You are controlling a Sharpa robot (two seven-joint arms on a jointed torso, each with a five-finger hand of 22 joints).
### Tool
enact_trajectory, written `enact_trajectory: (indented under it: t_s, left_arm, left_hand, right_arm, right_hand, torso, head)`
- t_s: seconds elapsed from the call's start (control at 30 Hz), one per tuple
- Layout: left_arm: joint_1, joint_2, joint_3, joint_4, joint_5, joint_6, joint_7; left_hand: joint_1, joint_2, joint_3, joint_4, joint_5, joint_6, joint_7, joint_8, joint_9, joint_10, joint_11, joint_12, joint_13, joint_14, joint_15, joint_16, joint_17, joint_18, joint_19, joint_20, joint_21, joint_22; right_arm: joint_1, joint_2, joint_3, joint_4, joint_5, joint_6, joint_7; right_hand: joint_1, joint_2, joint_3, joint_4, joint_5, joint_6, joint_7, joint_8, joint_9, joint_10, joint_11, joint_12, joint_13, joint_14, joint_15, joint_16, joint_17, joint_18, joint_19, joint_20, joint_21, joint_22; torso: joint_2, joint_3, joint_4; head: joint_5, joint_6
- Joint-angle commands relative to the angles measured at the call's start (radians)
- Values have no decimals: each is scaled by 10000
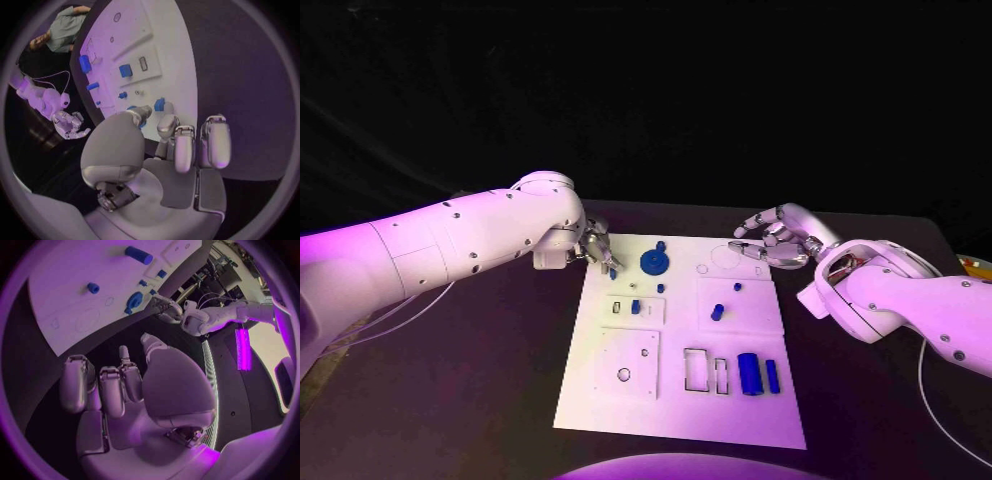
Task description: Assemble the parts on the task board
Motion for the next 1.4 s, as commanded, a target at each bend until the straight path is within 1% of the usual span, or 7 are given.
enact_trajectory:
  t_s: [0.03,0.47,0.6,0.7,0.97,1.13,1.4]
  left_arm:
    - [-11,45,-6,-21,165,175,135]
    - [-54,98,-31,-91,264,37,230]
    - [-57,89,-33,-103,508,-152,264]
    - [-58,58,-30,-110,1022,-362,272]
    - [-62,-169,-6,7,1976,-851,300]
    - [-63,-413,7,245,2340,-1005,263]
    - [-90,-1037,15,1087,2666,-1385,237]
  left_hand:
    - [165,-13,124,-9,-1,48,9,41,-17,-48,-6,54,7,1004,45,-34,2424,-16,-15,17,-65,104]
    - [616,15,545,-31,-2,29,-7,123,-37,-57,-24,75,-3,1008,28,-27,2437,-17,-13,6,-64,122]
    - [1406,122,1417,-194,-24,-32,-55,277,2,-33,-75,107,15,1016,-27,-14,2459,-23,8,-25,-52,164]
    - [1941,109,2526,-572,-25,-111,-91,762,286,29,-127,115,18,1023,-73,-4,2476,-30,32,-76,-35,207]
    - [1725,-116,3809,-1054,-14,-343,-106,1462,695,120,-139,167,43,1030,-79,8,2497,-32,40,-99,-22,243]
    - [1631,-172,4014,-1161,-1,-365,-111,1570,737,131,-145,178,48,1033,-86,13,2505,-33,45,-104,-16,255]
    - [1452,-286,4314,-1341,23,-349,-133,1714,756,170,-168,204,63,1045,-104,32,2541,-43,79,-117,8,306]
  right_arm:
    - [-9,11,1,1,-107,69,58]
    - [-13,15,1,-5,-107,75,55]
    - [-15,17,1,-8,-107,79,50]
    - [-20,18,1,-3,-106,95,31]
    - [-38,10,1,-9,-100,127,5]
    - [-41,-2,1,-9,-100,140,-6]
    - [-44,-33,1,-4,-100,156,-21]
  right_hand:
    - [-109,28,-52,-15,14,-33,-22,59,11,-39,-41,-42,836,758,-79,-28,1277,137,-90,1,-37,457]
    - [-107,44,-55,-22,21,-31,-24,69,12,-28,-44,-30,848,759,-81,-29,1280,138,-91,0,-44,455]
    - [-107,44,-55,-22,21,-31,-24,69,12,-28,-44,-30,848,759,-81,-29,1280,138,-91,0,-44,455]
    - [-107,44,-55,-22,21,-31,-24,69,12,-28,-44,-30,848,759,-81,-29,1280,138,-91,0,-44,455]
    - [-109,56,-58,-23,25,-28,-26,76,14,-32,-45,-35,842,757,-83,-32,1270,138,-89,-2,-47,455]
    - [-109,56,-58,-23,25,-28,-26,76,14,-32,-45,-35,842,757,-83,-32,1270,138,-89,-2,-47,455]
    - [-117,60,-66,-20,27,-28,-27,82,14,-27,-46,-31,846,757,-84,-34,1267,141,-94,-3,-59,448]
  torso:
    - [5,-4,-3]
    - [7,-7,5]
    - [4,-4,5]
    - [-1,-2,1]
    - [-5,7,7]
    - [-10,8,18]
    - [-23,13,27]
  head:
    - [-4,-17]
    - [-15,-53]
    - [-15,-55]
    - [-8,-69]
    - [-11,-55]
    - [0,-42]
    - [13,-34]
